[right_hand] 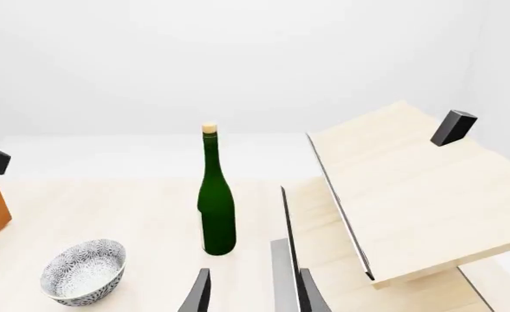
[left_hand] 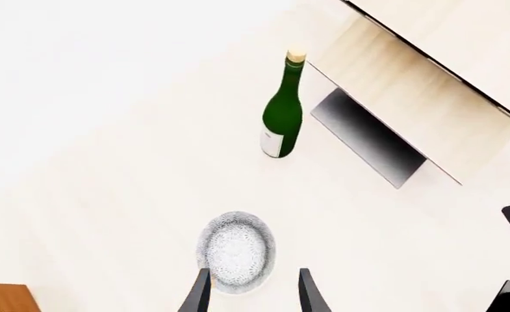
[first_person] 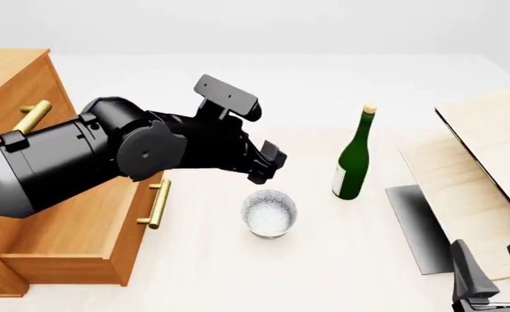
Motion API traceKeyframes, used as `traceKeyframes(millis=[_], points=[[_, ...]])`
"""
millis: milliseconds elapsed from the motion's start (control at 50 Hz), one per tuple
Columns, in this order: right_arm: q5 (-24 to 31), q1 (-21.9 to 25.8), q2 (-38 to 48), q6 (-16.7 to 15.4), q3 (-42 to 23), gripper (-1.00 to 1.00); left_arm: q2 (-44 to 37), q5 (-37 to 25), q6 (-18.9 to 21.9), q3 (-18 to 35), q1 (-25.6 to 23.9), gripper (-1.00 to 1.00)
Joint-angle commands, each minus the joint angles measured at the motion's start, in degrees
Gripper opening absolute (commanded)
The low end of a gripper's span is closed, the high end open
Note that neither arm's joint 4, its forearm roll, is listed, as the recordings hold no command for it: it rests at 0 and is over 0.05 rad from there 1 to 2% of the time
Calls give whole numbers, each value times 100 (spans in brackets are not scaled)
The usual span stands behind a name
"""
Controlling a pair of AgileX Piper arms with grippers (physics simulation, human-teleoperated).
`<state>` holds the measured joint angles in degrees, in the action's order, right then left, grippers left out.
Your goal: Put the bowl in the bottom drawer of the cabinet.
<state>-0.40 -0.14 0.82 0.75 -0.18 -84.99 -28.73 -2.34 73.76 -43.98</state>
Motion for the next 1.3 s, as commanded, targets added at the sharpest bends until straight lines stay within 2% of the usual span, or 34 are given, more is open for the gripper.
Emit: traceKeyframes(millis=[20,620,720,1120,1300], points=[[0,1,0,0,0,100,-226,-45,-70,131,75,100],[0,0,2,0,0,100,-804,127,-184,354,219,100],[0,-1,0,0,0,100,-920,150,-344,342,84,100],[0,-1,1,-1,0,100,-1405,-21,-423,656,33,100],[0,0,1,1,0,100,-1555,24,-523,547,-96,100]])
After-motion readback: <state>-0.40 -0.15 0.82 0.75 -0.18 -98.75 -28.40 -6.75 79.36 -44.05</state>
